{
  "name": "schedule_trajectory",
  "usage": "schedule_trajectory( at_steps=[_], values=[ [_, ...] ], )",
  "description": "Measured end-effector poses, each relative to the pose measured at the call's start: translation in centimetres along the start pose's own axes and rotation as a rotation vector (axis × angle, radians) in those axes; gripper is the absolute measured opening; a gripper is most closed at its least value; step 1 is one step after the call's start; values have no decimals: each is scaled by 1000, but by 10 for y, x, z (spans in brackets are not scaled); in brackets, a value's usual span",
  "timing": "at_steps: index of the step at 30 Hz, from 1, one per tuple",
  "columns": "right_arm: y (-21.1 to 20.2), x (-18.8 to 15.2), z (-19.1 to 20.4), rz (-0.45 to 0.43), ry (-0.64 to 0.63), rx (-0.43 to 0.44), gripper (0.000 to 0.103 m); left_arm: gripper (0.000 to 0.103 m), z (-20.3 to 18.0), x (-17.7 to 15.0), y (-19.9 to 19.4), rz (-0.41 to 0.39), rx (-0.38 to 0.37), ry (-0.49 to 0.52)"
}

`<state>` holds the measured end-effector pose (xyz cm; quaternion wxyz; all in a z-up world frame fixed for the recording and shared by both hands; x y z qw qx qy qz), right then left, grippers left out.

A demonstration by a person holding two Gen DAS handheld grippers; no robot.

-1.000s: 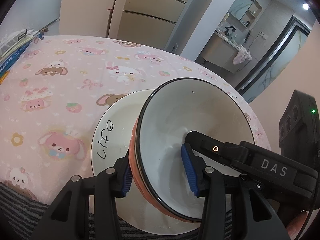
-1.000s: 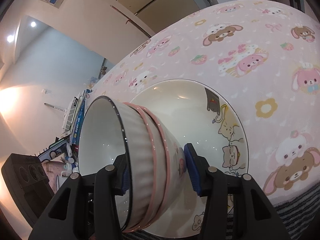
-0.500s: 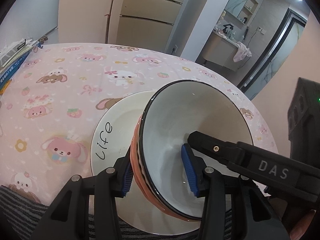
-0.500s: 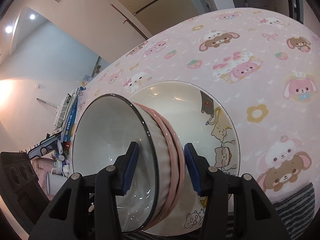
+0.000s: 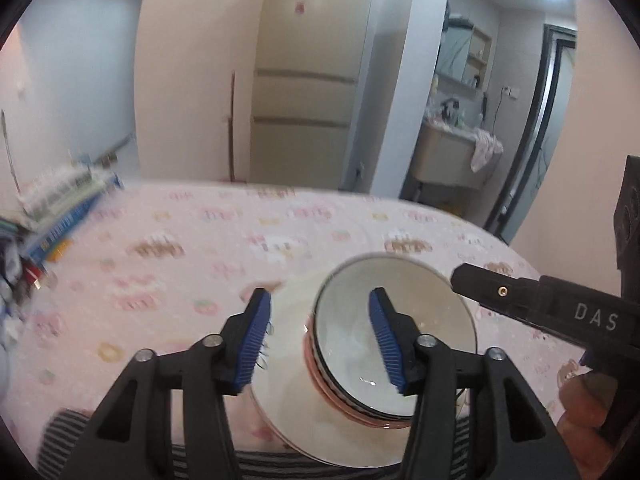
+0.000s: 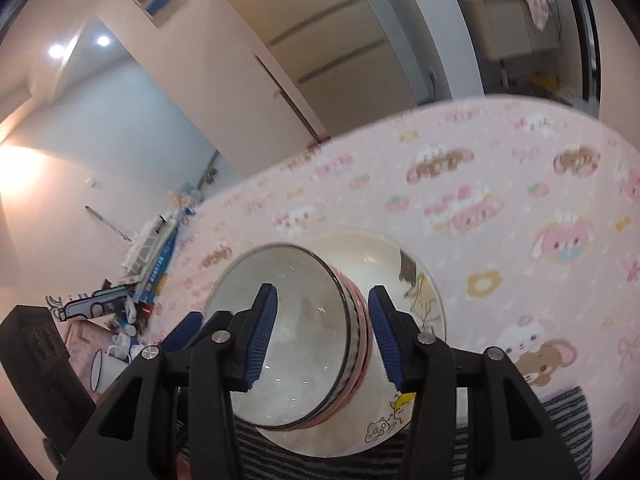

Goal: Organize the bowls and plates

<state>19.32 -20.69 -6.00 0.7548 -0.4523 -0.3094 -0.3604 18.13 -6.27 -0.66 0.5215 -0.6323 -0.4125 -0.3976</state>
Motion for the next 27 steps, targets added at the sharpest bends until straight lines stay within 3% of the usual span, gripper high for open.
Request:
schedule_trajectory(
  at_steps=[4,7,12,14,17,19,22,27],
  values=[
    [-36,10,23,-162,-200,-41,49,76,-4,28,-49,-201,6,119],
    [-65,15,42,-292,-299,-27,61,85,-3,42,-82,-333,18,155],
    [-103,23,56,-420,-350,19,86,93,6,57,-119,-430,19,160],
    [-116,27,59,-456,-357,26,95,103,6,63,-135,-483,12,181],
    [-130,32,64,-498,-373,25,96,103,3,71,-159,-581,8,267],
    [-138,37,67,-526,-363,31,96,103,6,76,-169,-608,42,274],
    [-143,39,73,-539,-364,53,97,103,11,79,-180,-615,1,222],
    [-154,29,78,-598,-407,63,103,103,10,66,-187,-637,9,227]
  ],
)
Point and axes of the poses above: each gripper's, at about its wrist camera, not at the fingertips, and y roughly the way its jaws point, z to its left, x to its top, the point moved 6 cm from there along y, roughly the way its jaws point, and after that the axes turned 15 degrees about -z, right-handed, at the moved point
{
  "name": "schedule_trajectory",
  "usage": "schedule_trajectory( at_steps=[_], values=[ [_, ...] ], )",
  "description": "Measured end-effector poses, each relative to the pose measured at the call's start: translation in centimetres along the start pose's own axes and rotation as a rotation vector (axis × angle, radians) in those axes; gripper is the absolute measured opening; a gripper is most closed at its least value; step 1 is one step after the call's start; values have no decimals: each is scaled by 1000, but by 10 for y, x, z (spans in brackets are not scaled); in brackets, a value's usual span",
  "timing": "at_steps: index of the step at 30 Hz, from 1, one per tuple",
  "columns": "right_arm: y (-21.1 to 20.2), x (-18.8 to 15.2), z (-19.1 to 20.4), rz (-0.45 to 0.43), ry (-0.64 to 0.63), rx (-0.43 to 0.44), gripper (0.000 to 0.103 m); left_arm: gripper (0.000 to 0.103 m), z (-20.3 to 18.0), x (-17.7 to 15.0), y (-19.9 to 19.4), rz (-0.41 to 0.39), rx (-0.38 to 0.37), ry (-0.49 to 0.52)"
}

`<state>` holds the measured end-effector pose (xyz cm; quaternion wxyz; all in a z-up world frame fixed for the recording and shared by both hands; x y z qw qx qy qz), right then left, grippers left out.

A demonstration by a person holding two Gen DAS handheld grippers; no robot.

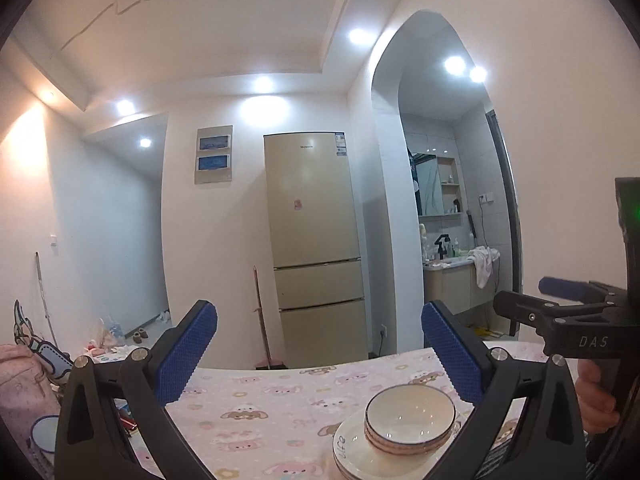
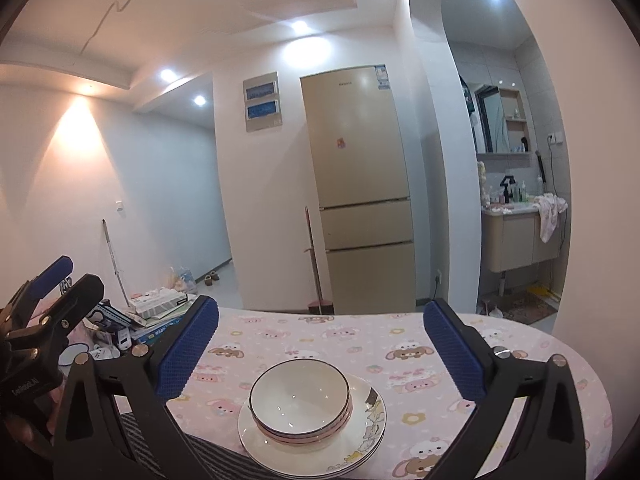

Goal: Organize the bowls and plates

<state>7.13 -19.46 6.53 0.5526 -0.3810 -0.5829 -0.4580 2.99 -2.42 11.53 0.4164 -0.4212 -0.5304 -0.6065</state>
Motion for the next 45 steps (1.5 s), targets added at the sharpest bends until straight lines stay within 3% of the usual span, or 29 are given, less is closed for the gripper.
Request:
schedule_trajectory(
  at_steps=[4,9,13,18,27,45],
  values=[
    [-6,-24,10,-19,-82,16,103,103,-6,-39,0,70,-21,-52],
    [-9,-65,12,18,-120,15,103,103,-5,-85,-8,81,26,-25],
    [-9,-89,9,37,-138,-4,103,103,2,-109,-6,128,30,-61],
    [-7,-106,8,65,-197,-80,103,103,-6,-118,-11,126,34,-23],
    [-13,-102,-16,59,-96,-106,103,103,-3,-122,-9,140,29,-33],
    [-21,-100,-16,42,-96,-103,103,103,7,-124,-8,145,32,-66]
  ],
)
Point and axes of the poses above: each gripper's, at about its wrist camera, not at the fingertips, and y roughly the way its jaws point, z to its left, x to its top, the point moved 6 cm from there along y, roughly the way its jaws point, and after that the axes turned 15 degrees about -z, right-handed, at the moved point
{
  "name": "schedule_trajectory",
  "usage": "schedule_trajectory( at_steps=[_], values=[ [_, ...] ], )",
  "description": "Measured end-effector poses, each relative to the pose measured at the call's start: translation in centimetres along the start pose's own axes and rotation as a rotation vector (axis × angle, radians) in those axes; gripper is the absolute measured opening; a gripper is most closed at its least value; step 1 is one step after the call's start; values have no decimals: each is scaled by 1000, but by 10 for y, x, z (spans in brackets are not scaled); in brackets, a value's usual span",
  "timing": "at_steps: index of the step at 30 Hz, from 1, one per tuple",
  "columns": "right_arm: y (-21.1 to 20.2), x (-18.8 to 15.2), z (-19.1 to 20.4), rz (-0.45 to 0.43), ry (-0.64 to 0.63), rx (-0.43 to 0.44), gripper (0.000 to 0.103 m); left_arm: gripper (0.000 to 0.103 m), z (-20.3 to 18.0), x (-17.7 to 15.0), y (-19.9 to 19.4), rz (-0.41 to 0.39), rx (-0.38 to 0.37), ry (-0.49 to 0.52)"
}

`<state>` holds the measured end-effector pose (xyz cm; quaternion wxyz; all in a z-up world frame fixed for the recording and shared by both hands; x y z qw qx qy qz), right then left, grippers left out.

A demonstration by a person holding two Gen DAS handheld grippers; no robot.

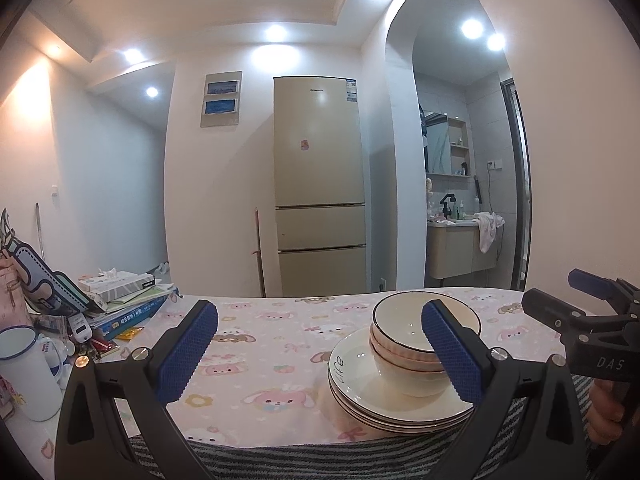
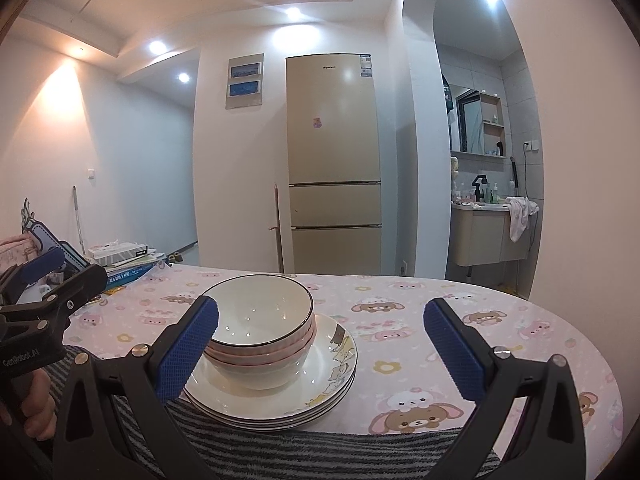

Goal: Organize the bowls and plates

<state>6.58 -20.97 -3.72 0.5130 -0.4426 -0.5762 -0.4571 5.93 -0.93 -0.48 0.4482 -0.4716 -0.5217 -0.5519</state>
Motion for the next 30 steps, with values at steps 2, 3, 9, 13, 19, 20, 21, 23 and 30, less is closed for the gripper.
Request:
schedule_trajectory(
  at_steps=[2,3,9,13,19,20,21,23,30],
  values=[
    [0,0,0,0,1,0,103,103,-1,1,-1,-2,2,-1],
    [0,0,0,0,2,1,103,103,-2,1,-1,-2,1,0],
    [1,0,0,2,2,2,103,103,-1,0,0,8,-1,3],
    [1,1,0,2,3,1,103,103,-1,0,0,9,-2,5],
    [1,1,-1,-1,3,2,103,103,-1,0,0,8,-2,4],
    [1,1,-1,-1,3,2,103,103,-1,0,0,8,-2,4],
    [1,1,-1,0,2,2,103,103,-1,0,0,8,-2,4],
    [1,1,-1,1,2,2,103,103,-1,0,0,8,-2,5],
    [-1,0,-2,4,9,-3,103,103,-2,0,0,9,-2,5]
  ],
)
Point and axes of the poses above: each gripper's, at about its wrist camera, not at the fingertips, and y roughly the way its jaws point, z to its left, x to its top, the point moved 6 cm from there along y, roughly the way its jaws point, and after that the axes turned 15 degrees about -z, right-handed, at the moved point
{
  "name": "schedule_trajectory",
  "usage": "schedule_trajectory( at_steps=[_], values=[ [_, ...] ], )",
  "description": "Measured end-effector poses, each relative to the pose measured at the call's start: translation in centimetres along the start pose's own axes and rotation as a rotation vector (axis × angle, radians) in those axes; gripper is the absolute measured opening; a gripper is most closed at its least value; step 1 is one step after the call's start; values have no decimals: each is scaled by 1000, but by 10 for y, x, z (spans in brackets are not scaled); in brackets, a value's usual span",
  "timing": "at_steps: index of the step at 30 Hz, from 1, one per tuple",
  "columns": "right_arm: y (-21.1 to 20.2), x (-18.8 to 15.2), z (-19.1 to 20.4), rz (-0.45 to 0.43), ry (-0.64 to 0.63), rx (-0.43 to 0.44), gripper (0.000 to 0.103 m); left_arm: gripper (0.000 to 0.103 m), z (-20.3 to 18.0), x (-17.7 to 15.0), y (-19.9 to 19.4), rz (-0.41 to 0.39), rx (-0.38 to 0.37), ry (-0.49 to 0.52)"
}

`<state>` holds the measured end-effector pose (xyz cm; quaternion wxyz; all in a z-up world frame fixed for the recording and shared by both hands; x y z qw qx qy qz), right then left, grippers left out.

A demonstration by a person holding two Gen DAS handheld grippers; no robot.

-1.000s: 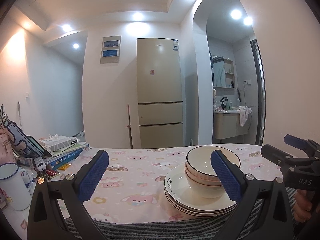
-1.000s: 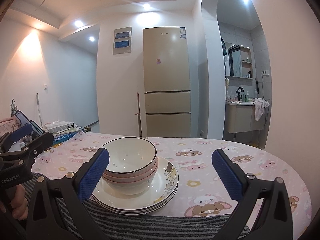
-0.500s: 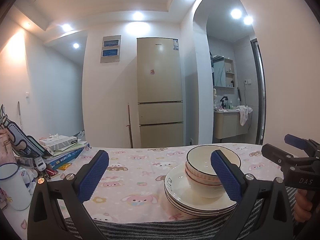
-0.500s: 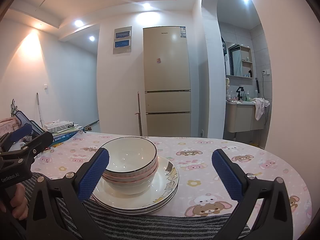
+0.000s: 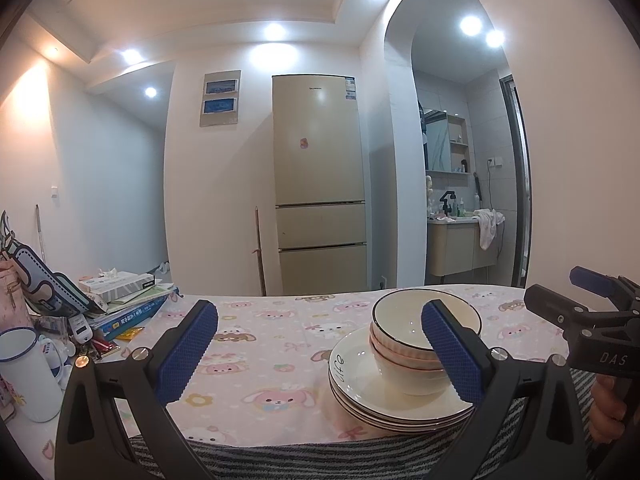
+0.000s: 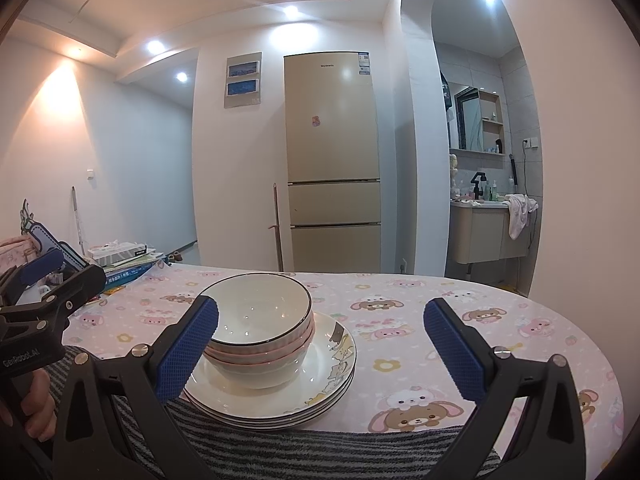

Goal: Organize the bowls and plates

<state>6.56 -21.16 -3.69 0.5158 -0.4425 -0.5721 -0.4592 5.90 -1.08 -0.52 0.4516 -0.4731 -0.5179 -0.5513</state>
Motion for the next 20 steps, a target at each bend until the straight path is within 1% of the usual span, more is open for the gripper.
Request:
schedule_trajectory(
  at_steps=[9,20],
  values=[
    [-1,1,0,4,0,0,103,103,3,-1,2,7,-3,0],
    [-1,1,0,3,1,-1,103,103,6,0,4,-3,-2,-8]
  ],
)
Point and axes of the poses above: each gripper's, at about its wrist camera, not at the fingertips, and y roughly the way its jaws point, z to its left, x to its top, the point moved 6 cm from there along y, roughly the way its jaws point, and after that the axes turned 15 degrees about -z, right-handed, at the moved point
